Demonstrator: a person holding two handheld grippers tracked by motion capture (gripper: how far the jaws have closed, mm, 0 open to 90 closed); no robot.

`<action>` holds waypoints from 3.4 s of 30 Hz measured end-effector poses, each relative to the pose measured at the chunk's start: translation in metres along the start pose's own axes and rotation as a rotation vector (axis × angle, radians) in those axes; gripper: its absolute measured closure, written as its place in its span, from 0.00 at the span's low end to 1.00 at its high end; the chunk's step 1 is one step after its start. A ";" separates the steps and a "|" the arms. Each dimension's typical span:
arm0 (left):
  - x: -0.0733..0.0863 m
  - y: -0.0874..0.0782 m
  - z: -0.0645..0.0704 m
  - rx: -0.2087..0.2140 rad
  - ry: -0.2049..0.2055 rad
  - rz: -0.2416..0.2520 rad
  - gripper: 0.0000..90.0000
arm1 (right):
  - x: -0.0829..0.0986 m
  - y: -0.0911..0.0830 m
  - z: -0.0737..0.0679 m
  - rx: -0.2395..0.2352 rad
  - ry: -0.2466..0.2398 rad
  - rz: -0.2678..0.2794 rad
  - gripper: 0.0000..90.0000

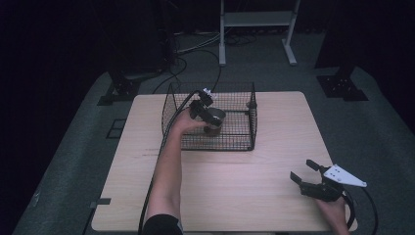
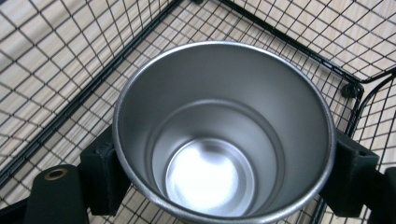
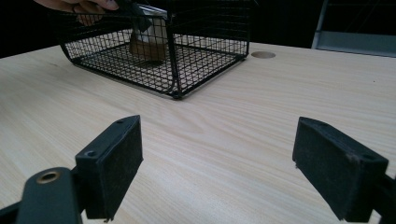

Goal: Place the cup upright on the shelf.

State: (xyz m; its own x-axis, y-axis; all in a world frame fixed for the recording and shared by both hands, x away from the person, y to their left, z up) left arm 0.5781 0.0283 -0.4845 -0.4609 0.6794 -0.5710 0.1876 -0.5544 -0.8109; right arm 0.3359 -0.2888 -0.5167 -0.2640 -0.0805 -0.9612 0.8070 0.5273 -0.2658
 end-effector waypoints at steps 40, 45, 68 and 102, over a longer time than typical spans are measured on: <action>0.001 -0.027 0.006 -0.042 0.002 0.004 0.06 | 0.001 0.000 -0.004 -0.016 -0.027 -0.016 0.17; -0.002 -0.033 0.007 -0.051 0.009 0.022 0.06 | 0.002 0.001 -0.006 -0.021 -0.025 -0.021 0.17; -0.009 -0.065 0.026 -0.069 0.078 0.093 0.06 | 0.002 0.004 -0.011 -0.008 -0.040 -0.029 0.17; 0.001 -0.111 0.064 -0.084 0.161 0.201 0.07 | 0.004 0.005 -0.012 -0.014 -0.029 -0.035 0.17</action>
State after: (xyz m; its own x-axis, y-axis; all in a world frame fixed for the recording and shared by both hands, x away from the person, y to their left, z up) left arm 0.5012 0.0599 -0.3869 -0.2642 0.6312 -0.7292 0.3354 -0.6488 -0.6831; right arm 0.3326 -0.2760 -0.5210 -0.2762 -0.1239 -0.9531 0.7898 0.5359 -0.2985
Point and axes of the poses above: each handheld gripper's, and its own axes: y roughly forward along the jaws, x roughly out of its underside, z roughly to its right, the point moved 8 cm from there along y, roughly forward along the jaws, and after that the axes turned 1 degree about x, right-handed, at the moved point
